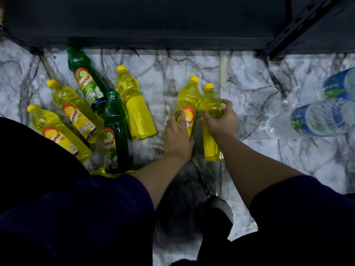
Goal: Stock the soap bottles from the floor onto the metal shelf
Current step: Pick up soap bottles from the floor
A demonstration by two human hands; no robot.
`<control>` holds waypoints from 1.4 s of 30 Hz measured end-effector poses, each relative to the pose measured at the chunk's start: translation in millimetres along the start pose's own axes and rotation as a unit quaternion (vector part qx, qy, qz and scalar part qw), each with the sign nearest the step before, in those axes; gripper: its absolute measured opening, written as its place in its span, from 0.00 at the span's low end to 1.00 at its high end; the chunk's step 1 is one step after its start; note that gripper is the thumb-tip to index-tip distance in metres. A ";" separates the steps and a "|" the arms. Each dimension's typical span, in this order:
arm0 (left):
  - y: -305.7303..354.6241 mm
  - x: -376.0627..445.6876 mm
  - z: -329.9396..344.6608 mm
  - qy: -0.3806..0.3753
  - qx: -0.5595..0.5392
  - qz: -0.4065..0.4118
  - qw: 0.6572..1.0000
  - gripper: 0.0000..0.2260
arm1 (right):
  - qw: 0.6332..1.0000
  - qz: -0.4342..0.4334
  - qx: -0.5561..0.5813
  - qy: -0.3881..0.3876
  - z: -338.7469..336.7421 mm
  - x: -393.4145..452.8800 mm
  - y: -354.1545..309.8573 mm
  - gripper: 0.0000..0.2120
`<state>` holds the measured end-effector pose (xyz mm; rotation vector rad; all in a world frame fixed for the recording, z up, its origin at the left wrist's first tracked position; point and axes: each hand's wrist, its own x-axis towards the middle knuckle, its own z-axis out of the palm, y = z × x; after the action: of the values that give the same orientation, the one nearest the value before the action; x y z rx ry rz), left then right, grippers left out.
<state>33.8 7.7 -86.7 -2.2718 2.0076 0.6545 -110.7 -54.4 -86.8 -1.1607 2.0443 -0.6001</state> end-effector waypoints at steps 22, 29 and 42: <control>9.0 75.5 -13.9 0.008 -0.044 0.110 0.993 0.34 | 0.964 -0.022 -0.264 0.008 -43.9 17.3 0.1 0.40; 12.5 76.9 -16.9 0.033 -0.084 0.075 0.993 0.36 | 0.966 0.051 -0.251 -0.035 -51.5 33.2 16.9 0.47; 25.4 99.7 -31.7 0.034 -0.110 -0.068 0.991 0.41 | 0.968 0.046 -0.246 -0.022 -32.5 18.2 2.9 0.44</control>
<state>25.8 -99.7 -85.0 -2.5613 1.8694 0.8340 -143.4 -67.1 -74.0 -1.3268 2.2628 -0.0127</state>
